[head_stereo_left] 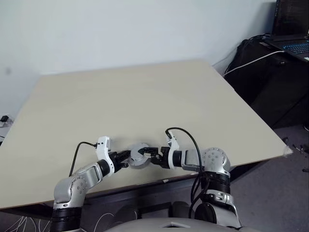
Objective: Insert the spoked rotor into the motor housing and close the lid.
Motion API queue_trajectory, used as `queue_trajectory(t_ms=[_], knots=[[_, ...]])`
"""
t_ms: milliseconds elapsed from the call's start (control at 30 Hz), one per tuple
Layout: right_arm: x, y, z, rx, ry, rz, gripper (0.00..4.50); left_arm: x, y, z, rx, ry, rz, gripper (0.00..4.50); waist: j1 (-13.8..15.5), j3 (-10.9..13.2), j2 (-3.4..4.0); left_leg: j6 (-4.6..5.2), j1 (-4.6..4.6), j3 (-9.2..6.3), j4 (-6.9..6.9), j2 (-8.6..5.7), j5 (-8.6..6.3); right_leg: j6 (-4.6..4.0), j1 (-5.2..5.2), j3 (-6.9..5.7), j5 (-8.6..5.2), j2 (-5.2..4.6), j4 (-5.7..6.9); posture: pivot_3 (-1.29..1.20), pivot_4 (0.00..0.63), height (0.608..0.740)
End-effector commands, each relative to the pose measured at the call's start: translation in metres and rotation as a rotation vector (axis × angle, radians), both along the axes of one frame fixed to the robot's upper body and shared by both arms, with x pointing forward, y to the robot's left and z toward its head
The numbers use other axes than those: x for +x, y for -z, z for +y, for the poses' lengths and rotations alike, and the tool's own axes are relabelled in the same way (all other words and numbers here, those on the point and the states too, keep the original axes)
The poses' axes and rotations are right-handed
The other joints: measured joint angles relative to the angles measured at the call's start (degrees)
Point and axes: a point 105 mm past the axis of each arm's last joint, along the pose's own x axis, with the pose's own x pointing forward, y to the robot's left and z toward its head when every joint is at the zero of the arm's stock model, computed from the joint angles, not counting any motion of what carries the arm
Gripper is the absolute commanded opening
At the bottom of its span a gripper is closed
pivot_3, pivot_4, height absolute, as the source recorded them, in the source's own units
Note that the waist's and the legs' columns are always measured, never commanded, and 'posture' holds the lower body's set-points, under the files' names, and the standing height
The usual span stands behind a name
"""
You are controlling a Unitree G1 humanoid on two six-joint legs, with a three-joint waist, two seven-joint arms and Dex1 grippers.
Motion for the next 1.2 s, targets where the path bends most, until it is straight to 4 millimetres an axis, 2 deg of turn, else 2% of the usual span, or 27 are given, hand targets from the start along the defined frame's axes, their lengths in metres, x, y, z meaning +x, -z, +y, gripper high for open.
queue_trajectory(t_ms=[33,67,167,333,467,533,967,1100,1200], knots=[[-0.006,-0.029,0.050,0.172,-0.073,-0.050,4.49,-0.007,0.003,-0.022,-0.050,0.078,0.028,0.00,0.0,0.0,0.00,-0.01,0.00,0.00,0.00,0.00,-0.01,0.03,0.00,0.00,-0.02,0.00,0.00,0.00,0.000,0.740],[-0.006,-0.029,0.050,0.170,-0.076,-0.052,4.11,-0.007,0.003,-0.022,-0.050,0.077,0.028,0.00,0.0,0.0,0.00,-0.02,0.00,0.00,0.00,0.00,-0.01,0.04,0.00,0.00,-0.02,0.00,0.00,0.00,0.000,0.740],[-0.005,-0.028,0.049,0.153,-0.072,-0.054,3.37,-0.007,0.003,-0.022,-0.050,0.078,0.026,0.00,0.0,0.0,0.00,-0.01,-0.01,0.00,0.00,0.00,-0.01,0.01,0.00,0.00,-0.01,0.00,0.00,0.00,0.000,0.740],[-0.007,-0.029,0.048,0.142,-0.089,-0.059,1.85,-0.005,0.002,-0.022,-0.052,0.078,0.022,0.00,0.1,0.0,0.02,-0.01,-0.01,0.00,0.00,0.00,0.00,0.00,-0.02,0.00,0.00,0.00,0.00,0.00,0.000,0.740],[-0.008,-0.029,0.047,0.133,-0.099,-0.061,1.72,-0.005,0.002,-0.022,-0.054,0.074,0.020,0.00,0.0,0.0,0.01,-0.04,0.00,0.01,0.01,0.00,-0.02,0.07,0.00,0.00,-0.03,0.01,0.00,0.00,0.000,0.740],[-0.008,-0.029,0.047,0.128,-0.104,-0.060,1.27,-0.004,0.001,-0.022,-0.056,0.072,0.018,0.00,0.0,0.0,0.03,-0.04,0.00,0.01,0.01,0.00,-0.01,0.06,-0.01,0.00,-0.03,0.01,0.01,0.00,0.000,0.740],[-0.017,-0.024,0.046,0.088,-0.179,-0.044,1.23,-0.003,-0.001,-0.019,-0.062,0.055,0.003,0.00,-0.1,0.0,0.03,-0.07,0.01,0.00,0.00,0.05,-0.01,0.07,-0.01,0.00,-0.04,-0.01,0.02,0.00,0.000,0.740],[-0.014,-0.023,0.044,0.085,-0.151,-0.042,1.23,0.001,-0.012,-0.017,-0.081,0.024,-0.047,0.00,-0.2,0.0,0.02,-0.07,0.01,0.00,0.00,0.05,-0.01,0.07,-0.01,0.00,-0.04,0.00,0.02,0.00,0.000,0.740],[-0.010,-0.022,0.039,0.090,-0.111,-0.045,1.23,0.000,-0.029,-0.015,-0.116,-0.024,-0.123,0.00,-0.4,0.0,-0.01,-0.07,-0.02,0.00,0.00,0.06,-0.01,0.06,-0.05,0.02,-0.03,-0.03,0.01,0.00,0.000,0.740]])
